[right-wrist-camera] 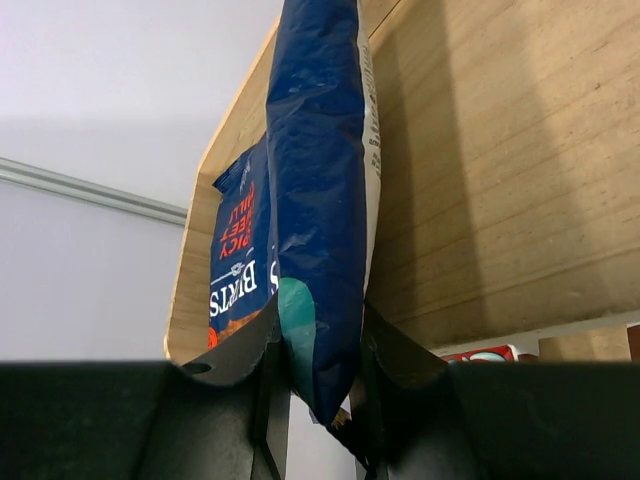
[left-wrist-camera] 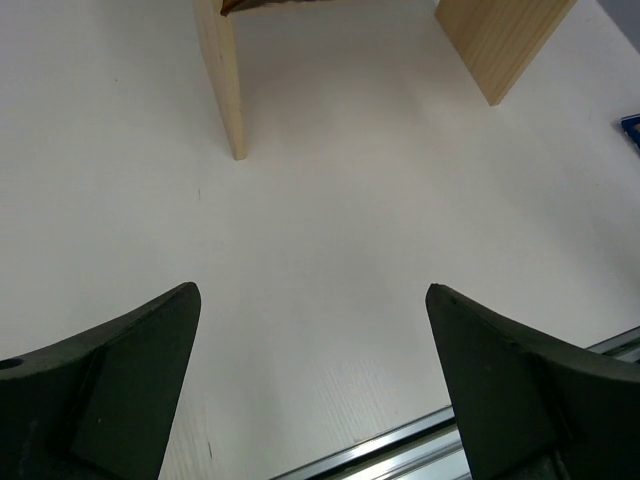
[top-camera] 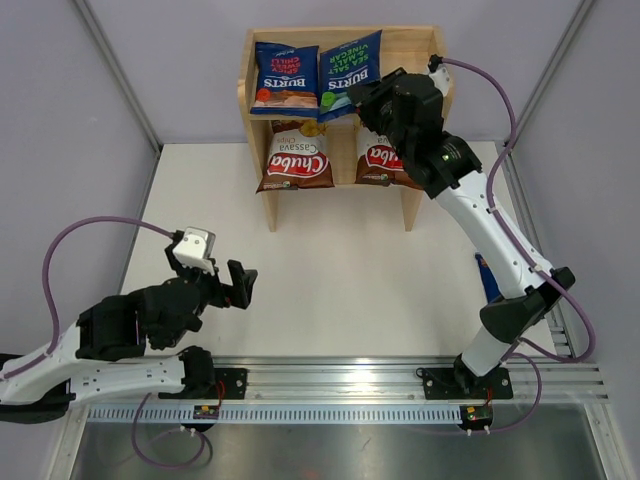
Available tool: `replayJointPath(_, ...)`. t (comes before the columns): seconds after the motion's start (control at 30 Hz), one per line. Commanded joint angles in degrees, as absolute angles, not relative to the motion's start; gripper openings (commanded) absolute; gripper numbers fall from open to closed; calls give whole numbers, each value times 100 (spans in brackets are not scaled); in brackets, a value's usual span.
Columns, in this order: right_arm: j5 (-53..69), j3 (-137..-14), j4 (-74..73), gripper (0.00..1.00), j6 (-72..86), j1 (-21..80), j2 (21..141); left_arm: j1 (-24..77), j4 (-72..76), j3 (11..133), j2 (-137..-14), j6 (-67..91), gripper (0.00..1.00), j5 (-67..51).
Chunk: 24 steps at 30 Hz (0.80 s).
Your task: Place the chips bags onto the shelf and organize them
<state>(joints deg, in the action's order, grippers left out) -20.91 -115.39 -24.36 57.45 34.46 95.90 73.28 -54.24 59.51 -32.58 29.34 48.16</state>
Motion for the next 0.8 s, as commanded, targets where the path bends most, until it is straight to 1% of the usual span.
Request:
replayJointPath(0.0, -2233, -12066, -2584, 6, 5827, 3349, 9746, 7313, -4931, 5696, -3085, 2698, 99, 4702)
replayJointPath(0.13, -1960, -12260, -2698, 11, 5941, 3243, 9958, 7321, -4913, 5572, -3015, 2716, 99, 4667)
replayJointPath(0.2, -1812, -12400, -2751, 15, 5994, 3165, 10089, 7313, -4930, 5537, -2971, 2733, 99, 4676)
replayJointPath(0.23, -1784, -12454, -2829, 19, 6012, 3138, 10125, 7321, -4957, 5528, -2945, 2742, 99, 4676)
replayJointPath(0.33, -1661, -12691, -3005, 20, 5968, 3129, 10274, 7313, -4983, 5476, -2839, 2786, 99, 4693)
replayJointPath(0.43, -1573, -12884, -3207, 31, 5941, 3129, 10397, 7321, -4966, 5475, -2786, 2786, 99, 4702)
replayJointPath(0.47, -1582, -12937, -3269, 40, 5924, 3129, 10406, 7321, -4957, 5476, -2804, 2786, 99, 4702)
replayJointPath(0.6, -1695, -13166, -3585, 49, 5687, 3129, 10477, 7313, -4957, 5476, -2856, 2795, 99, 4693)
replayJointPath(0.77, -1828, -13516, -3998, 56, 5143, 3129, 10564, 7321, -4957, 5484, -2979, 2795, 99, 4693)
